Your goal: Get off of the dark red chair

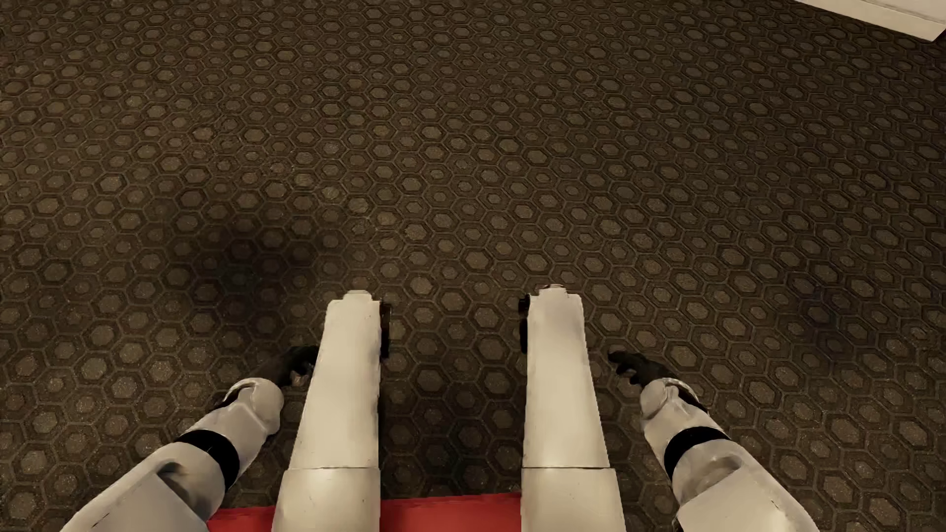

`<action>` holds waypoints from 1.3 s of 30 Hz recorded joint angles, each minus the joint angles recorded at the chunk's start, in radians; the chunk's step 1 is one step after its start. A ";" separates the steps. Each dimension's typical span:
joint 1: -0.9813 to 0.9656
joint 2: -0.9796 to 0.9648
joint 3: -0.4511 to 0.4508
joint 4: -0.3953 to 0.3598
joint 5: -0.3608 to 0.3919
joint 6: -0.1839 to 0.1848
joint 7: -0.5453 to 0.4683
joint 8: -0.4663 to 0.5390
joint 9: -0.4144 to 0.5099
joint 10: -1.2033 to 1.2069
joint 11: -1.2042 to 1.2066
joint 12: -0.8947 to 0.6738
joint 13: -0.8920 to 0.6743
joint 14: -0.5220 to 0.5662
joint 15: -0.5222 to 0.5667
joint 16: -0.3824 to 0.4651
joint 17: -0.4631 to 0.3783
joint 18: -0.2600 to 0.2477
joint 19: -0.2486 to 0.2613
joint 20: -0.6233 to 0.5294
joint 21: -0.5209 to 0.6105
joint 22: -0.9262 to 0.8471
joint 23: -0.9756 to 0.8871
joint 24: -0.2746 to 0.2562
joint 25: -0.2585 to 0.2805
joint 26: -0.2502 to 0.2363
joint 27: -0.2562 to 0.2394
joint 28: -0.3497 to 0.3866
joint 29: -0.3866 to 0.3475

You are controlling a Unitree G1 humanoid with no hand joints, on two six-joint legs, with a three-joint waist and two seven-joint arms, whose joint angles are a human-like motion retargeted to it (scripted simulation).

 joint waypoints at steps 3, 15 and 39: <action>0.000 0.001 0.000 -0.002 0.002 0.002 0.001 0.002 -0.001 0.002 0.001 0.006 0.005 0.001 -0.001 0.002 0.001 0.000 -0.001 0.009 -0.005 0.024 0.022 0.000 0.004 0.013 0.010 -0.022 0.014; -0.029 -0.029 0.002 -0.005 0.011 -0.001 -0.003 0.004 0.025 0.001 0.000 -0.036 -0.029 -0.002 -0.001 0.008 -0.003 -0.009 -0.003 0.005 0.003 0.040 0.020 -0.014 0.006 0.012 0.000 -0.011 -0.006; 0.440 0.455 0.005 0.010 0.019 -0.006 0.077 -0.094 -0.149 -0.863 -0.844 0.173 0.256 -0.018 -0.035 0.074 -0.041 -0.064 -0.016 0.120 0.006 0.009 -0.006 0.040 -0.022 -0.031 -0.048 0.002 -0.023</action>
